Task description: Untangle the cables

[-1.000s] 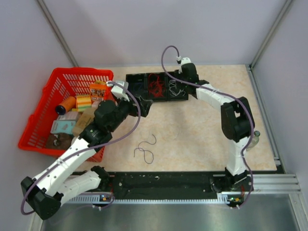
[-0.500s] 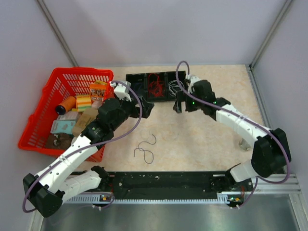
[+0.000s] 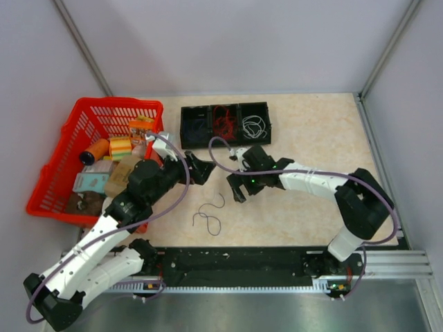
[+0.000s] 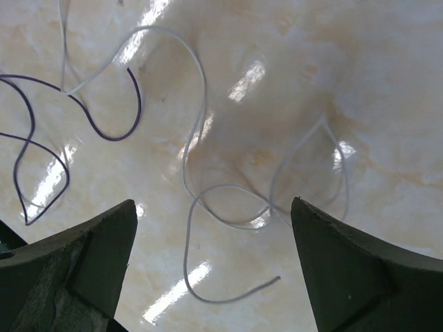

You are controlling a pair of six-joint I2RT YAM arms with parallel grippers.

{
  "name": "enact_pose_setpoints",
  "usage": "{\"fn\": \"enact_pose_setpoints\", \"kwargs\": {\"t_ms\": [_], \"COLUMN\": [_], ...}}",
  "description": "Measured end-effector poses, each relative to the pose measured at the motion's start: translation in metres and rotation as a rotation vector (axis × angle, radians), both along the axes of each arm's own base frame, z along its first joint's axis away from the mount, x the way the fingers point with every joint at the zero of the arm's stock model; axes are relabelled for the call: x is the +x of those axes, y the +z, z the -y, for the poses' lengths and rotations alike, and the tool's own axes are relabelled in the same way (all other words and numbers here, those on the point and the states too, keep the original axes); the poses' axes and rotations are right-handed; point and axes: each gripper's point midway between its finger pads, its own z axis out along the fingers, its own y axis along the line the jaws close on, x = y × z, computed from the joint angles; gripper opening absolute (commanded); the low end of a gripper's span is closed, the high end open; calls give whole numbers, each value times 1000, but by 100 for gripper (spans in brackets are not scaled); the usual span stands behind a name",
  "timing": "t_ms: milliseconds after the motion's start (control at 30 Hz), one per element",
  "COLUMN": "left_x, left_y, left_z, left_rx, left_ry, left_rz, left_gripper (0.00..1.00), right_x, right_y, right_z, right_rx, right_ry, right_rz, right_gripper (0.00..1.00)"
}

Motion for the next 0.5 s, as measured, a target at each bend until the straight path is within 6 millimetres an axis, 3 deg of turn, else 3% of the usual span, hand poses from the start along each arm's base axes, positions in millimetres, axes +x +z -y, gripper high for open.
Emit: {"fn": "enact_pose_setpoints", "kwargs": {"t_ms": [100, 200, 333, 500], "left_x": [-2, -4, -8, -12], "left_y": [0, -4, -8, -2], "left_z": [-3, -8, -14, -18], "left_rx": [-5, -4, -3, -20], "left_ry": [13, 29, 41, 48], "left_rz": [-3, -14, -20, -3], "left_gripper": [98, 98, 98, 98], "right_x": [-6, -8, -3, 4], "right_y": [-17, -31, -35, -34], "right_z": [-9, -12, -9, -4], "right_rx": [-66, -136, -197, -234], "right_ry": [33, 41, 11, -41], "right_rz": [4, 22, 69, 115], "right_gripper": [88, 76, 49, 23]}}
